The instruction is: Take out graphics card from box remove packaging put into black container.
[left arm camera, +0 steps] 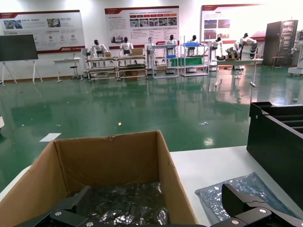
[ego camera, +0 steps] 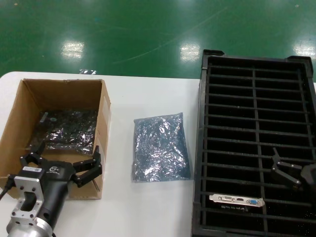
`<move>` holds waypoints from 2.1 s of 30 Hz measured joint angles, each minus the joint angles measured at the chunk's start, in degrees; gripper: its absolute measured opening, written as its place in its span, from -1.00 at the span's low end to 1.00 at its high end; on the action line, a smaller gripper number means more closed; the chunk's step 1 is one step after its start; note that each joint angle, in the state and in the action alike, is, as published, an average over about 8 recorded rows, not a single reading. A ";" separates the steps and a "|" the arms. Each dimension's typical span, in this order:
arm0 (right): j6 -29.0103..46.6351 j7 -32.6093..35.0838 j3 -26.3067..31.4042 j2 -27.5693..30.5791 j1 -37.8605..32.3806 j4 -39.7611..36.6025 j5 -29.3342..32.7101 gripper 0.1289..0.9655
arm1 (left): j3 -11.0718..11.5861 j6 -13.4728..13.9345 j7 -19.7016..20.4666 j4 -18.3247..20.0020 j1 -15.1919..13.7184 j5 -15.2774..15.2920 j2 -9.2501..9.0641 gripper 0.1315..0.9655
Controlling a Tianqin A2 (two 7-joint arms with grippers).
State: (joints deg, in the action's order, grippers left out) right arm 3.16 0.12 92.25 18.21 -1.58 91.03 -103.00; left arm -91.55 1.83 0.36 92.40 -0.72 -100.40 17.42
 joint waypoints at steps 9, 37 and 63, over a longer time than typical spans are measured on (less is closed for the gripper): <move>-0.36 -0.02 -0.06 -0.11 0.17 0.07 -0.01 1.00 | -0.01 -0.19 -0.04 -0.08 0.07 -0.29 -0.03 1.00; -0.36 -0.02 -0.06 -0.11 0.17 0.07 -0.01 1.00 | -0.01 -0.19 -0.04 -0.08 0.07 -0.29 -0.03 1.00; -0.36 -0.02 -0.06 -0.11 0.17 0.07 -0.01 1.00 | -0.01 -0.19 -0.03 -0.08 0.07 -0.29 -0.03 1.00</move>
State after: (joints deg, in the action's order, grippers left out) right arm 2.80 0.10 92.19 18.10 -1.42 91.10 -103.01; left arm -91.57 1.64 0.32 92.33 -0.64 -100.69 17.39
